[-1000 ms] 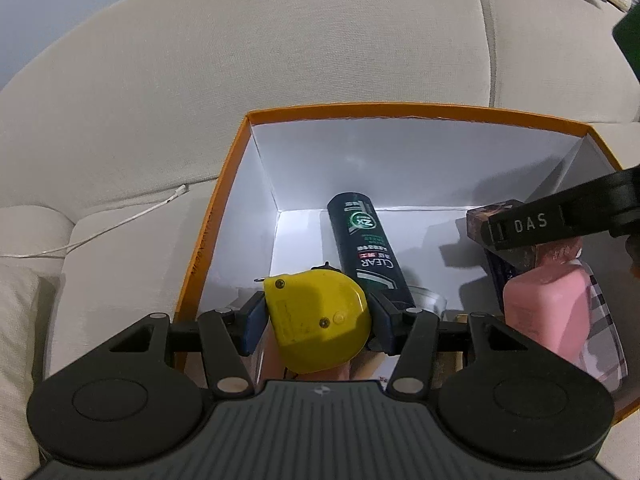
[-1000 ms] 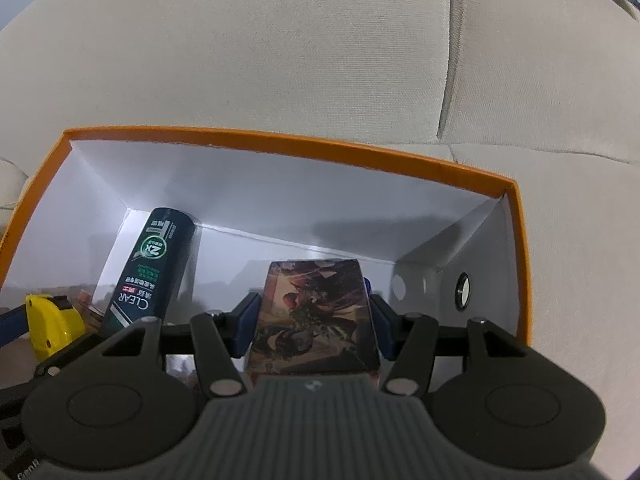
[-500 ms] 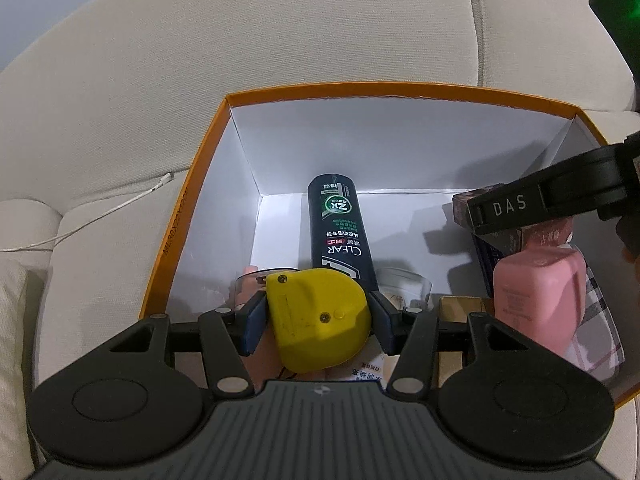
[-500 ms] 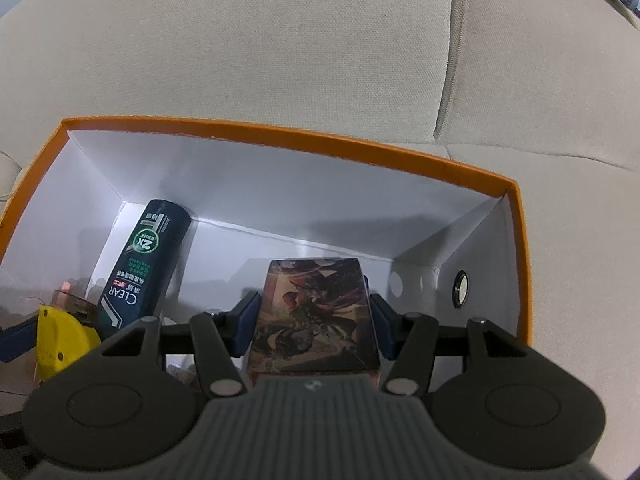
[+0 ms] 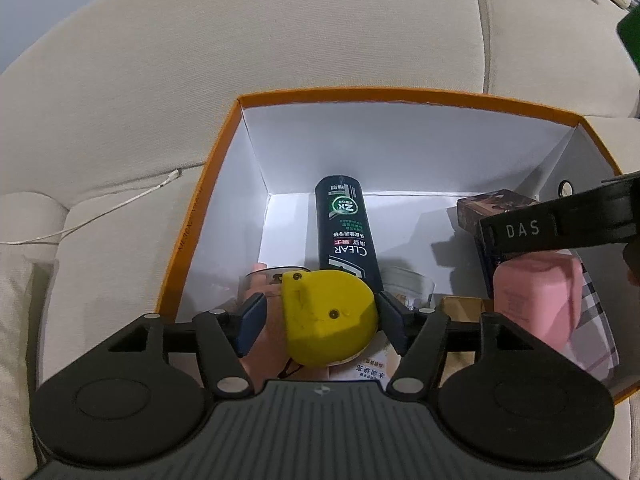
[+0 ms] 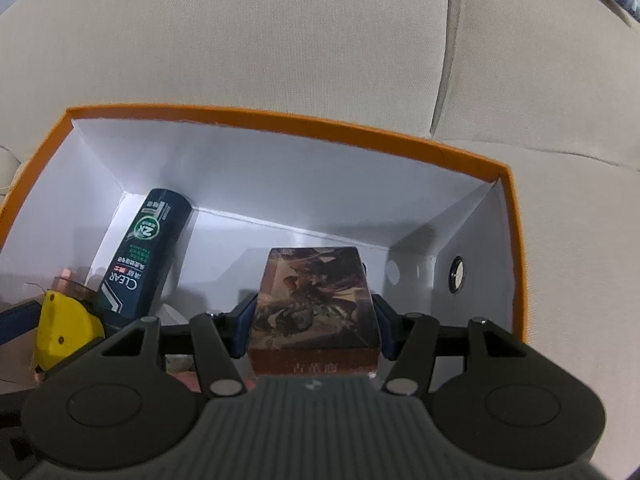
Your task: Organize rigid objects
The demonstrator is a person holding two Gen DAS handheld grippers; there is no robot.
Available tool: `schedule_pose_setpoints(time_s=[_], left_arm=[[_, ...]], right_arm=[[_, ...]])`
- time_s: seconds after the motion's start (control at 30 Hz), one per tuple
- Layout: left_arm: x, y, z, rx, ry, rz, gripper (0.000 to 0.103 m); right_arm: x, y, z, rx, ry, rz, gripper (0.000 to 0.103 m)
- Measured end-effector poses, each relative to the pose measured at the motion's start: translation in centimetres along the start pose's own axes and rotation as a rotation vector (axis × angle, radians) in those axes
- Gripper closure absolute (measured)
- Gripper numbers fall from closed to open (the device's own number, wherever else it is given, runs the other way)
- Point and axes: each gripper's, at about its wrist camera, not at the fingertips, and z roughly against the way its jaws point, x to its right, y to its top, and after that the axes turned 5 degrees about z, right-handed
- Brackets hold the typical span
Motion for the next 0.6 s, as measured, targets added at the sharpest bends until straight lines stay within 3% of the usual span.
schedule_pose_setpoints(time_s=[0.1,0.23,0.6], left_arm=[[-0.1,0.1,0.9,0.014,0.013,0.005,0.022],[-0.6,0.1,2.6,0.018,0.01,0.037,0.02],[-4.1,-1.1,8.3,0.0,-0.051,0.204,0.016]], right_arm=[[0.0,-0.1,1.3,0.028,0.001,-0.008,0.037],[-0.1,-0.3,3.7,0.065,-0.001,-0.006,0.037],[-0.7,-3.4,11.8,0.16,0.002,-0.024,0.031]])
